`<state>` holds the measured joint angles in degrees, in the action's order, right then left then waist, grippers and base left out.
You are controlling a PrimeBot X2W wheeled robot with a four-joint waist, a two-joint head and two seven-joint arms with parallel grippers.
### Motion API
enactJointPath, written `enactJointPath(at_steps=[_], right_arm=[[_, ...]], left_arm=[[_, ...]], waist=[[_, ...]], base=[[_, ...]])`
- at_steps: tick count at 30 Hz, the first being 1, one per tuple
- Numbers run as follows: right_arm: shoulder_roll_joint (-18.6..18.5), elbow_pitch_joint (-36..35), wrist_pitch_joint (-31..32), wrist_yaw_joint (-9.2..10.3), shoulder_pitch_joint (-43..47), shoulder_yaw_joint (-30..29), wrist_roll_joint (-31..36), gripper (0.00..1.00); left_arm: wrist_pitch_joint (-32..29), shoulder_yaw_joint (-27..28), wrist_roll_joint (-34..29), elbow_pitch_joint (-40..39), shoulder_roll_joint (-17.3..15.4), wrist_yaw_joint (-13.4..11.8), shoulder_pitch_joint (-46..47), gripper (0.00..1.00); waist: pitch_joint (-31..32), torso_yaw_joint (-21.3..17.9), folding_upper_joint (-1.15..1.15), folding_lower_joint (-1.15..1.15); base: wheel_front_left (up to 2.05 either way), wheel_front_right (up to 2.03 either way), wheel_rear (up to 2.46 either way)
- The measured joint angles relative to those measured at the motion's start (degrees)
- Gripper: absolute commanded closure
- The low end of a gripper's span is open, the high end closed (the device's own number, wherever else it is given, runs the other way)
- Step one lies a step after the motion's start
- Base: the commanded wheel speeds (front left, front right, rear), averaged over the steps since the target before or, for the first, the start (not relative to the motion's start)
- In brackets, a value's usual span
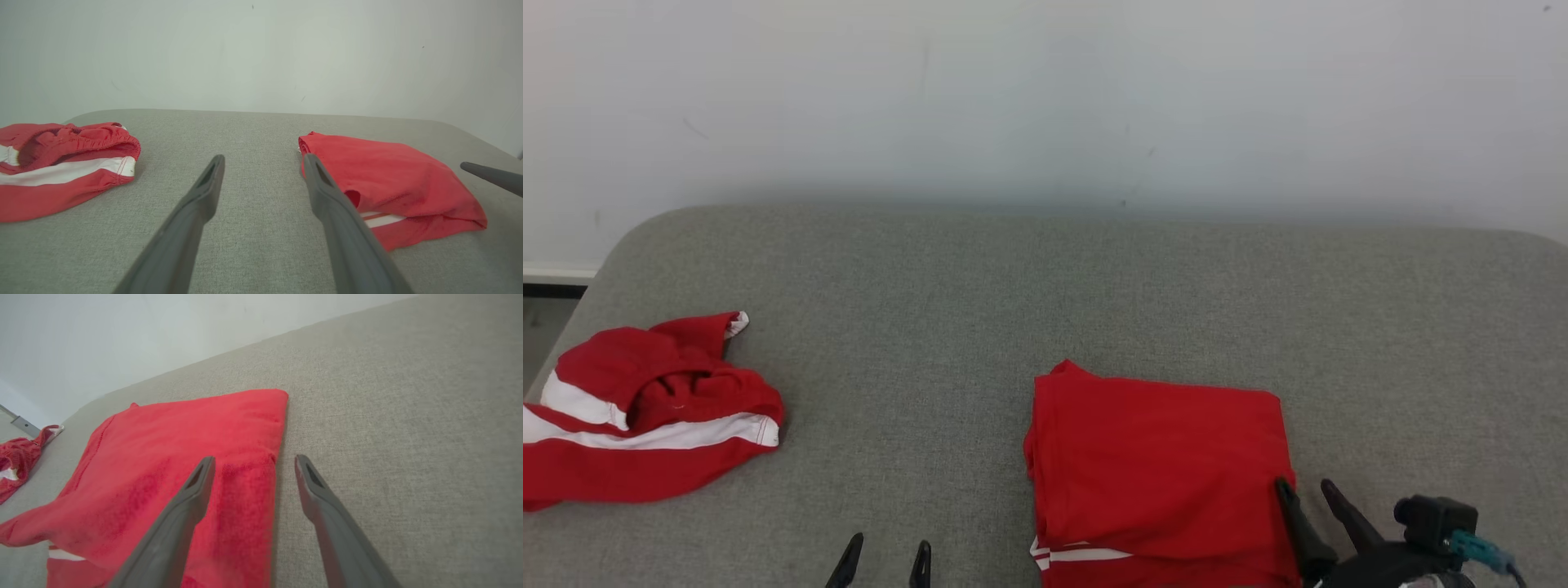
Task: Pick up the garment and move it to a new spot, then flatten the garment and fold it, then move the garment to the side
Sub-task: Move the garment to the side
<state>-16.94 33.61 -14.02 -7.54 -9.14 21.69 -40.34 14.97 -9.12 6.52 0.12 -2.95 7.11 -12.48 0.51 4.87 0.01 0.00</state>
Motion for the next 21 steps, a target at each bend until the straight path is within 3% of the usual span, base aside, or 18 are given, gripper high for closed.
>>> enactJointPath(at_steps=[10,19,20,21], right_arm=[[-4.23,1.66,3.45,0.00,-6.88,6.73,-21.70,0.00],[-7.42,-0.71,6.16,0.00,-8.07,13.38,-31.37,0.02],[-7.58,-0.94,5.92,0.00,-8.25,13.89,-32.06,0.24],[-7.80,-1.16,5.84,0.00,-8.42,14.46,-32.49,0.54]], left_arm=[[0.00,-2.65,0.01,-0.31,0.02,0.30,4.50,0.00],[0.00,-3.15,0.24,-0.78,0.01,0.34,5.50,0.00],[0.00,-3.27,0.34,-0.96,0.01,0.40,5.62,0.00],[0.00,-3.38,0.40,-1.10,0.01,0.40,5.78,0.00]], waist=[[-4.90,1.19,0.00,0.01],[-6.40,1.96,0.00,0.00],[-6.46,1.88,-0.01,0.00],[-6.51,1.79,-0.01,0.00]], base=[[0.00,0.00,0.00],[0.00,0.00,0.00],[0.00,0.00,0.00],[0.00,0.00,0.00]])
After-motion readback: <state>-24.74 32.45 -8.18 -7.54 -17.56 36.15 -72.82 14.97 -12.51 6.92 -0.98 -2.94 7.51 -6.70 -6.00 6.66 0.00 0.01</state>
